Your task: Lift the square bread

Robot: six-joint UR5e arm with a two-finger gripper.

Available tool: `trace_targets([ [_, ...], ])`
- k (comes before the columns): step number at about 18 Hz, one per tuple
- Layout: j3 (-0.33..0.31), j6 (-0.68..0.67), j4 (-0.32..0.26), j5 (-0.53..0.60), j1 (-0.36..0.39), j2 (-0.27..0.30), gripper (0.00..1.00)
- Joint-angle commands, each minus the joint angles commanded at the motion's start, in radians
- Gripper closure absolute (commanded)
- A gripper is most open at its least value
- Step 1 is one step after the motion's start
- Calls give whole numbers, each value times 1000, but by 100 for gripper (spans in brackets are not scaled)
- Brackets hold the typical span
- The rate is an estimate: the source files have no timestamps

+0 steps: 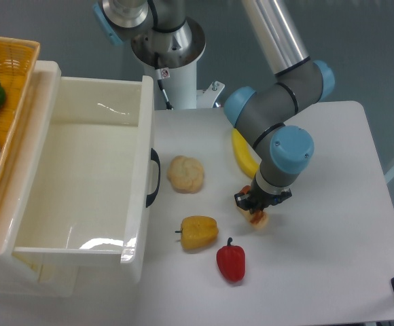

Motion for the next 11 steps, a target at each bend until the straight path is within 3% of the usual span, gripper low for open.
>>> trace_targets([
  [11, -5, 284, -9, 29, -69, 104, 75],
])
